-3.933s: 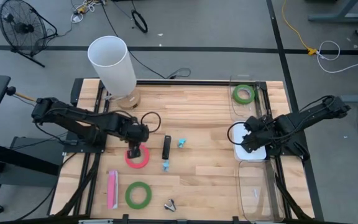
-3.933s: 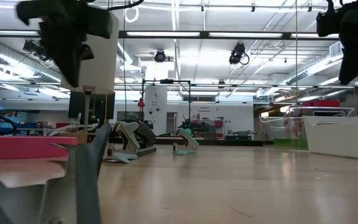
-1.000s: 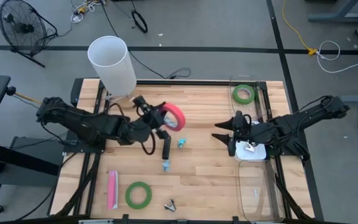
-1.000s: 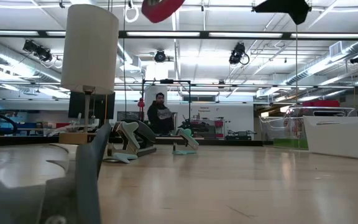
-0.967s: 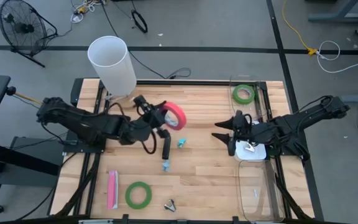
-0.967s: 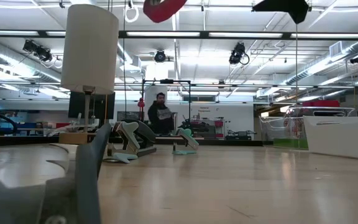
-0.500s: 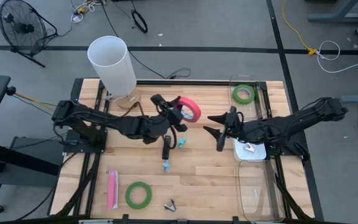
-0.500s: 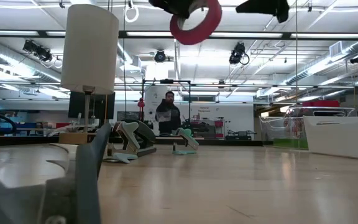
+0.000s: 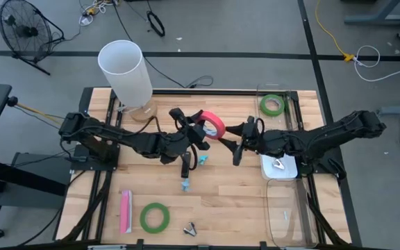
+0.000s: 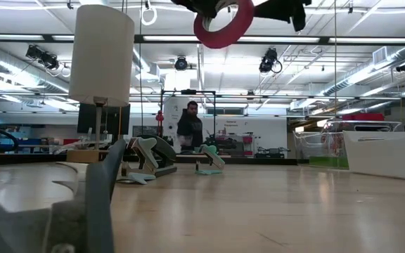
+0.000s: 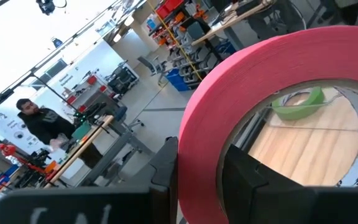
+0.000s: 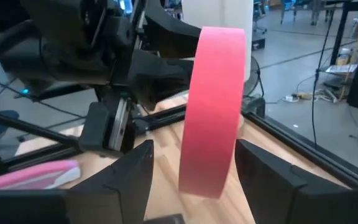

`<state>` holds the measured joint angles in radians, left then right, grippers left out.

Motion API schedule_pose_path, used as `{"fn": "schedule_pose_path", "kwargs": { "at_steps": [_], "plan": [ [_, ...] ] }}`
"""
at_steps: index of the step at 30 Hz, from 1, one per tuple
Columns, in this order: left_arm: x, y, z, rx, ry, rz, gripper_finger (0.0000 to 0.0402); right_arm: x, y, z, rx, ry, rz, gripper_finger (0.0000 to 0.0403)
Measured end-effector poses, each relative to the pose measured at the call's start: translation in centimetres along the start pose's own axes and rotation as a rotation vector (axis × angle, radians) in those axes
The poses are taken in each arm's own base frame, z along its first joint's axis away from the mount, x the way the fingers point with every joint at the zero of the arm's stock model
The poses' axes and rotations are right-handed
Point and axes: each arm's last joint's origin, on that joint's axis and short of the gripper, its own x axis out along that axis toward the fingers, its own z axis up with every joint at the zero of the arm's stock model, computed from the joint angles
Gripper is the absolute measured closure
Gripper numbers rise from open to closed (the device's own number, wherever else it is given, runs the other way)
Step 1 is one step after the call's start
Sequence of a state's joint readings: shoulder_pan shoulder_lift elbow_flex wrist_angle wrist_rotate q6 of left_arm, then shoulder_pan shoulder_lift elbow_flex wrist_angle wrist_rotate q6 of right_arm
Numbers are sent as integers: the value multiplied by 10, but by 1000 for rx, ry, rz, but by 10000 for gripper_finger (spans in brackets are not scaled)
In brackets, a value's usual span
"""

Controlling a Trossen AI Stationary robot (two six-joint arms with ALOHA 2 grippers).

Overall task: Pick and place Stapler, Stapler remover, tape
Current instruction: Put the pink masking tape into the top transparent bin

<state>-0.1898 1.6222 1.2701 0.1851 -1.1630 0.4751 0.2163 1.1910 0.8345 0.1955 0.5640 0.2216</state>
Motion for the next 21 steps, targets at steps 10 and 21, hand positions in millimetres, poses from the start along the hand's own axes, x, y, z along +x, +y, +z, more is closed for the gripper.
{"fn": "schedule_pose_path", "kwargs": {
  "at_steps": [10, 21],
  "plan": [
    [-1, -2, 1, -14, -17, -35, 319, 23, -5, -10, -68, 13, -16, 243],
    [-2, -2, -1, -1, -5, -25, 254, 17, -9, -9, -175, 31, -73, 316]
  ]
}}
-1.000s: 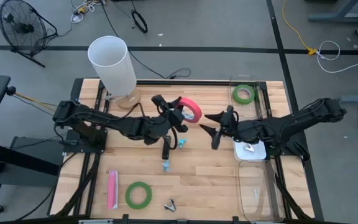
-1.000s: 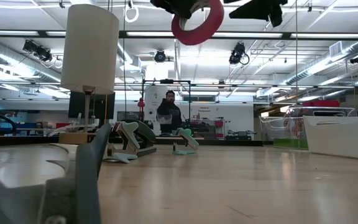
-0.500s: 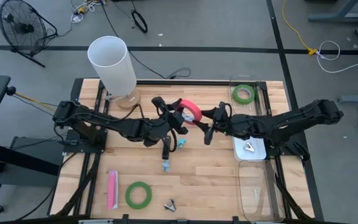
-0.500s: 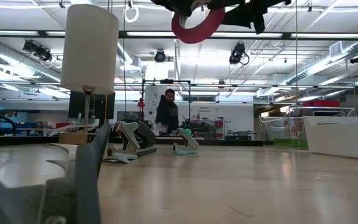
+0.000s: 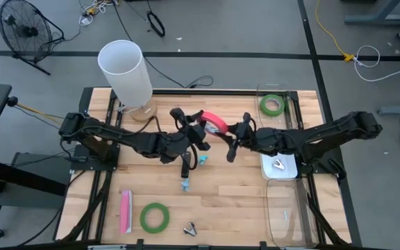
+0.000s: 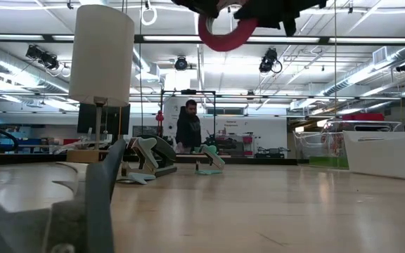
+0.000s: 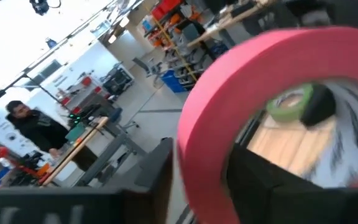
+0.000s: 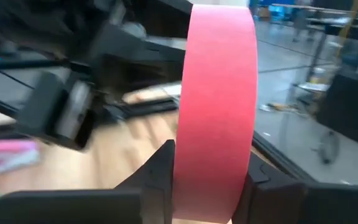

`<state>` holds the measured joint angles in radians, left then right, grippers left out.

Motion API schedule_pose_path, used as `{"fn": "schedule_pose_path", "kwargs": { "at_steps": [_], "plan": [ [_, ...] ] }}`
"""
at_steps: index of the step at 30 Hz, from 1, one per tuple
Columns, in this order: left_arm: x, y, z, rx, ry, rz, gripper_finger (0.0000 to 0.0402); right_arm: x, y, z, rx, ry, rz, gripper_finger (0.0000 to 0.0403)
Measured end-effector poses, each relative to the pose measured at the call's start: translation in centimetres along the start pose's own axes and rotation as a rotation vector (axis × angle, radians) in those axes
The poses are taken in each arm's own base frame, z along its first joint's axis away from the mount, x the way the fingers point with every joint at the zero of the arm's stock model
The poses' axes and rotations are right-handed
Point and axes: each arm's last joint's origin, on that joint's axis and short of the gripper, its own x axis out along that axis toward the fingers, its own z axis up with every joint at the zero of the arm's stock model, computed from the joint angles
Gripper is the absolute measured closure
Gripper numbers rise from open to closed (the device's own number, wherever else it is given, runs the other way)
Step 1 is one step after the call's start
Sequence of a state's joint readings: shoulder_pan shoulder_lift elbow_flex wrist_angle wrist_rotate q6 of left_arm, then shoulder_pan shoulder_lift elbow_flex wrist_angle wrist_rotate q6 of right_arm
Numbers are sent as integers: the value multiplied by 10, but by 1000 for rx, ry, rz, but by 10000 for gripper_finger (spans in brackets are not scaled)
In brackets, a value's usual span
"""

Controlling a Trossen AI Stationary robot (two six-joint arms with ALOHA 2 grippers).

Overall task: Pick and place Stapler, Stapler remover, tape
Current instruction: Put the pink masking tape into the top transparent bin

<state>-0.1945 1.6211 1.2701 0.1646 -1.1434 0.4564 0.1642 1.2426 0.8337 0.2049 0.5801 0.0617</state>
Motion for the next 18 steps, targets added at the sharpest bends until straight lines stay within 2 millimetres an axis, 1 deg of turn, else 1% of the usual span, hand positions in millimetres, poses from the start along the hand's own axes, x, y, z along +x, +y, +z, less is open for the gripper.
{"fn": "schedule_pose_path", "kwargs": {
  "at_steps": [2, 4, 7, 10, 13, 18],
  "plan": [
    [-1, -1, -2, 32, 25, 26, 223, -5, -4, -1, -24, 34, -43, 316],
    [-2, 0, -6, 82, 67, 82, 200, -10, -10, -2, -22, 62, -94, 316],
    [-3, 0, -12, 158, 125, 143, 183, -22, -18, 0, -18, 90, -133, 316],
    [-5, -2, -22, 227, 173, 173, 179, -37, -33, 0, -16, 143, -235, 316],
    [-8, -3, -36, 283, 214, 169, 185, -55, -52, -4, 9, 203, -358, 316],
    [-14, -3, -62, 260, 307, 25, 200, -82, -83, -14, 84, 298, -539, 316]
  ]
}}
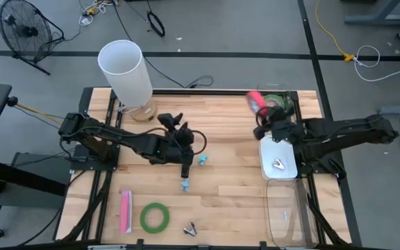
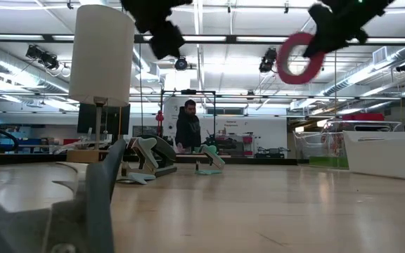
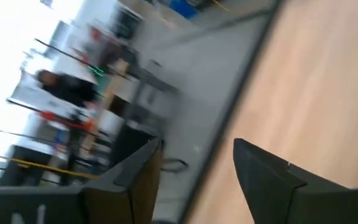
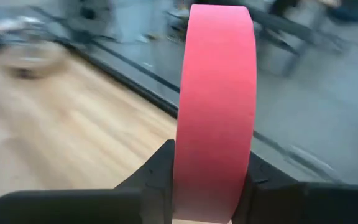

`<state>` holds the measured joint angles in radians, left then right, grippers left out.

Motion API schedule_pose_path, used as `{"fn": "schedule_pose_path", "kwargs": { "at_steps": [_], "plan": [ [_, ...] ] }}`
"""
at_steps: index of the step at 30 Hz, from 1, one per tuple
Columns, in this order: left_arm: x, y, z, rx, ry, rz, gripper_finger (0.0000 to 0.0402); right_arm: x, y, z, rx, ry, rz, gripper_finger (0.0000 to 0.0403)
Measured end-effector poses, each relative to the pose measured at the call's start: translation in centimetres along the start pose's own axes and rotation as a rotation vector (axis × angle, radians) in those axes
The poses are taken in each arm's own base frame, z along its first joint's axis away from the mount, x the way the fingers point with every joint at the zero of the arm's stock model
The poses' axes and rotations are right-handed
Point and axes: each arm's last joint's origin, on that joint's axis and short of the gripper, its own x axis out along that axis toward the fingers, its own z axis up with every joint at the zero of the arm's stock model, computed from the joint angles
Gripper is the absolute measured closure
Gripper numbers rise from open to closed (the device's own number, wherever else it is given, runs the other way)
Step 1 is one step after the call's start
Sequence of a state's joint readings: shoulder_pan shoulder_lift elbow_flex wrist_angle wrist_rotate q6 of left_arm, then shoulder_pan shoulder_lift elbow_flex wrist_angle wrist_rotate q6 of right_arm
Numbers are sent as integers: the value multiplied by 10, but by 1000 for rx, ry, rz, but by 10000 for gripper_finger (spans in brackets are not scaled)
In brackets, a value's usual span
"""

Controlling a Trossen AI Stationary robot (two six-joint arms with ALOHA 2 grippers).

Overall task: Pick and place Stapler, Stapler remover, tape
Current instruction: Put the pink masking tape into the top transparent bin

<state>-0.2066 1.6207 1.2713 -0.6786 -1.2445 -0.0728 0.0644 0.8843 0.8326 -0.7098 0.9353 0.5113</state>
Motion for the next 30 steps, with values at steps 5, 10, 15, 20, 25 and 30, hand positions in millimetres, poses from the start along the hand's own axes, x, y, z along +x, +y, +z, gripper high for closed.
{"fn": "schedule_pose_path", "kwargs": {
  "at_steps": [5, 10, 15, 20, 25, 30],
  "plan": [
    [0, -1, -19, -26, 126, -142, 211, 4, -30, -8, 41, 71, -191, 316],
    [-2, -1, -27, -74, 207, -209, 216, 21, -48, -12, 38, 184, -348, 316],
    [-3, -2, -28, -135, 237, -250, 216, 44, -63, -13, -3, 299, -488, 316],
    [-4, -4, -29, -148, 258, -291, 216, 74, -73, -18, -60, 428, -608, 316],
    [-5, -5, -30, -141, 300, -364, 216, 108, -76, -28, -137, 576, -628, 316],
    [-8, -6, -32, -124, 305, -379, 216, 129, -73, -40, -212, 667, -660, 316]
  ]
}}
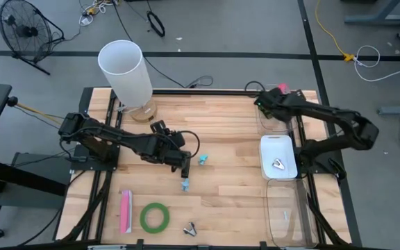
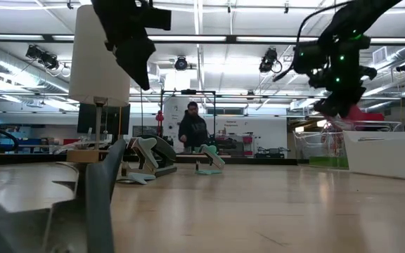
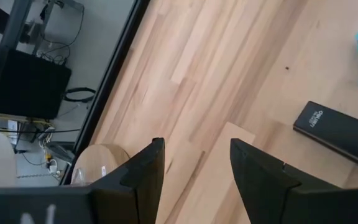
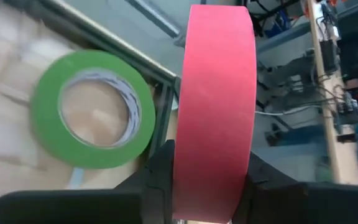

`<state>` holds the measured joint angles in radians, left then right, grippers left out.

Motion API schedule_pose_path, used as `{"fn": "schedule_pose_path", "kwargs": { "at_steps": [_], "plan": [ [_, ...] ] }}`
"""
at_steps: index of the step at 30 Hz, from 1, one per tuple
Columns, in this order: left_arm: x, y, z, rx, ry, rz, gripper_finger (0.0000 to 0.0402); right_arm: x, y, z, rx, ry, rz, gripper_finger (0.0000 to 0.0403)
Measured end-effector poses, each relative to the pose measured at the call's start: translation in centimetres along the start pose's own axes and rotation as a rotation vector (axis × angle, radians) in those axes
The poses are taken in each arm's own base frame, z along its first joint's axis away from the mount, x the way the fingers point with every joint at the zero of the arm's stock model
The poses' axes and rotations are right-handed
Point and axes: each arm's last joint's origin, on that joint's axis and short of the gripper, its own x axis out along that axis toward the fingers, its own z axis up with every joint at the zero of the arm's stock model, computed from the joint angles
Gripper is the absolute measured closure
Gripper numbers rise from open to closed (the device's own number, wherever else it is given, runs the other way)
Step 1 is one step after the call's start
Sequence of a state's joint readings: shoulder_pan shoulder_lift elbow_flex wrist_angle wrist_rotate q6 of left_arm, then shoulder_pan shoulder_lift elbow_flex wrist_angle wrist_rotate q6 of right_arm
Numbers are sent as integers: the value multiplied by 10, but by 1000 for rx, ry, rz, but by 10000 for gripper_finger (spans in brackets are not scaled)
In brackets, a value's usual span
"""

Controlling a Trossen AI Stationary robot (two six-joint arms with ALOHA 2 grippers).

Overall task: Pick and place Stapler, Stapler remover, tape
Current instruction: Put the pink masking tape into the top transparent bin

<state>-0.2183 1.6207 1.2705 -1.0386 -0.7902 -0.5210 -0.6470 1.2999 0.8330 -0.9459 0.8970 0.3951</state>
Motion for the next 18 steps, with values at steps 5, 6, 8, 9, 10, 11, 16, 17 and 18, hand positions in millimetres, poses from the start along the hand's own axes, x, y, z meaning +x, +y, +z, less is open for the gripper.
{"fn": "schedule_pose_path", "kwargs": {
  "at_steps": [5, 6, 8, 9, 10, 11, 16, 17, 18],
  "plan": [
    [-3, -3, -3, 23, 7, -10, 216, 9, 11, 1, -66, 37, -29, 316],
    [-4, -4, -4, 27, 7, -10, 216, 10, 13, 1, -70, 42, -30, 316],
    [-7, -5, -6, 26, 10, -6, 216, 13, 15, 1, -72, 49, -33, 316],
    [-8, -6, -7, 22, 9, -6, 216, 14, 16, 2, -69, 49, -33, 316],
    [-9, -7, -8, 21, 8, -4, 216, 14, 16, 2, -66, 50, -34, 316],
    [-10, -7, -10, 27, 10, -2, 216, 15, 17, 3, -65, 50, -32, 316],
    [-16, -12, -12, 45, -3, -13, 216, 16, 18, 3, -83, 59, -11, 316],
    [-16, -12, -13, 48, -8, -10, 216, 16, 19, 3, -89, 63, 2, 316],
    [-17, -13, -13, 51, -15, -6, 216, 17, 19, 3, -102, 70, 18, 316]
  ]
}}
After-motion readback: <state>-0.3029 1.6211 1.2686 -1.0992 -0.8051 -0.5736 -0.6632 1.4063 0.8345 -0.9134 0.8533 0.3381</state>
